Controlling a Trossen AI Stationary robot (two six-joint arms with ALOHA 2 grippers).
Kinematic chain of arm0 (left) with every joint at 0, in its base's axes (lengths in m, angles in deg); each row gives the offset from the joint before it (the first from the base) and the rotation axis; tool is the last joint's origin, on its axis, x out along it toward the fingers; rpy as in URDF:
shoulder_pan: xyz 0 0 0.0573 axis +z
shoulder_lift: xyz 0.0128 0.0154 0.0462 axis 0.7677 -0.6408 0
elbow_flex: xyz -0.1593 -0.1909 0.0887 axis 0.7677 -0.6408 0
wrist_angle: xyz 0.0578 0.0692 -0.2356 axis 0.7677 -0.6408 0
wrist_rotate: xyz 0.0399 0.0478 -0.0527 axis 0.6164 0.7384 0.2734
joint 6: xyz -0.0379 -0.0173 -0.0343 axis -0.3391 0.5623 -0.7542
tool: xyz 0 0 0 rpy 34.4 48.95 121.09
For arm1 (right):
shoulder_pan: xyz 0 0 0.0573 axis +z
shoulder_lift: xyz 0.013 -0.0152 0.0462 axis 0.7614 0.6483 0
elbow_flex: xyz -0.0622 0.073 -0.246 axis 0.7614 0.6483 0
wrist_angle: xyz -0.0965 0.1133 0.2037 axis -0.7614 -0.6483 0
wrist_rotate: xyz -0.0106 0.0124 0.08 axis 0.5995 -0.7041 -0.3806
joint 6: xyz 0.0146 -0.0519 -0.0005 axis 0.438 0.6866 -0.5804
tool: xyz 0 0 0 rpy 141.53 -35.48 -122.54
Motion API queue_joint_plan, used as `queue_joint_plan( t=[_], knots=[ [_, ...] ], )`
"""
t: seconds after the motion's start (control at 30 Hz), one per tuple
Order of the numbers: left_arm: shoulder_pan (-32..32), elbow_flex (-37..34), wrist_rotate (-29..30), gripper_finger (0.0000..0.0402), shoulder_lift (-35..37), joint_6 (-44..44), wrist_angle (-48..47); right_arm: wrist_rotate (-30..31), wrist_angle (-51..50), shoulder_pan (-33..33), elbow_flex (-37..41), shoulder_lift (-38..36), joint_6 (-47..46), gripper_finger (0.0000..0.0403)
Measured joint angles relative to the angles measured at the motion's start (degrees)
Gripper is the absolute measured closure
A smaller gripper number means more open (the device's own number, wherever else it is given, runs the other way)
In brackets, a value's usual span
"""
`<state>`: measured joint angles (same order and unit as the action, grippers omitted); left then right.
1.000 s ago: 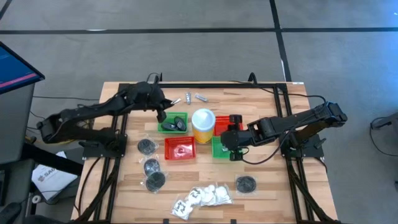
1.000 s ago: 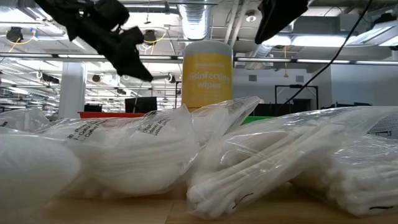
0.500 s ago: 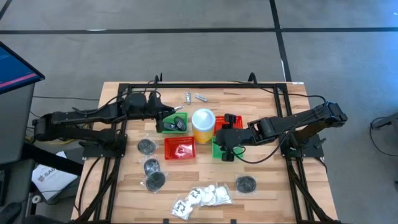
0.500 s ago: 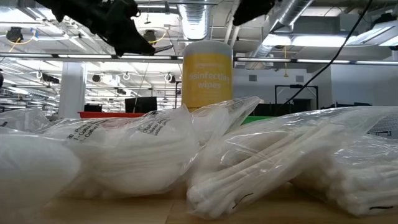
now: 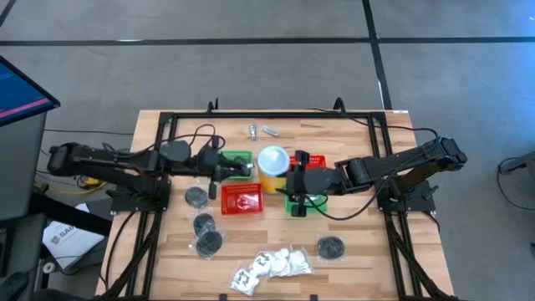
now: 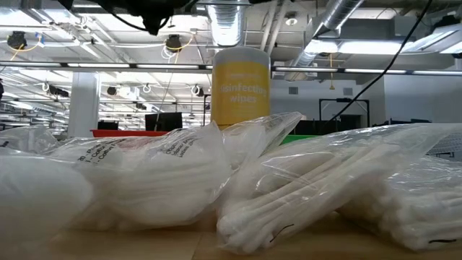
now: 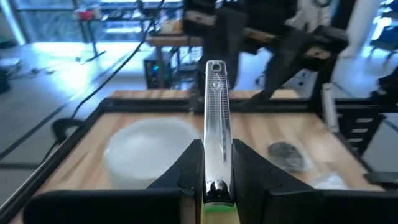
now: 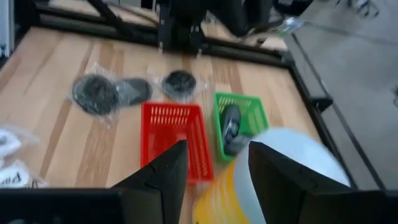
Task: Pick & Place Travel size toiletries
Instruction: Put the silver nail cutter into the right green bin
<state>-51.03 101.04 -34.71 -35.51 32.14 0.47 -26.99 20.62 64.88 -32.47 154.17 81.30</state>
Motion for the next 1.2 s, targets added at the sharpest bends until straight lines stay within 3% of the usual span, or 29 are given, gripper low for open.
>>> queue_joint_plan(
  t=[0.43,0.8,1.2],
  knots=[
    [-6.43,0.01,2.63,0.0358,-9.63,3.19,13.79,-0.02,5.88,-0.02,0.00,0.00,1.72,0.0244],
    [-6.75,0.03,2.86,0.0358,-18.22,6.50,26.39,-0.11,7.19,0.43,-0.02,0.00,3.19,0.0244],
    [-6.73,0.01,2.78,0.0358,-22.49,7.92,33.82,-0.13,7.15,0.33,-0.02,0.00,3.21,0.0244]
  ],
)
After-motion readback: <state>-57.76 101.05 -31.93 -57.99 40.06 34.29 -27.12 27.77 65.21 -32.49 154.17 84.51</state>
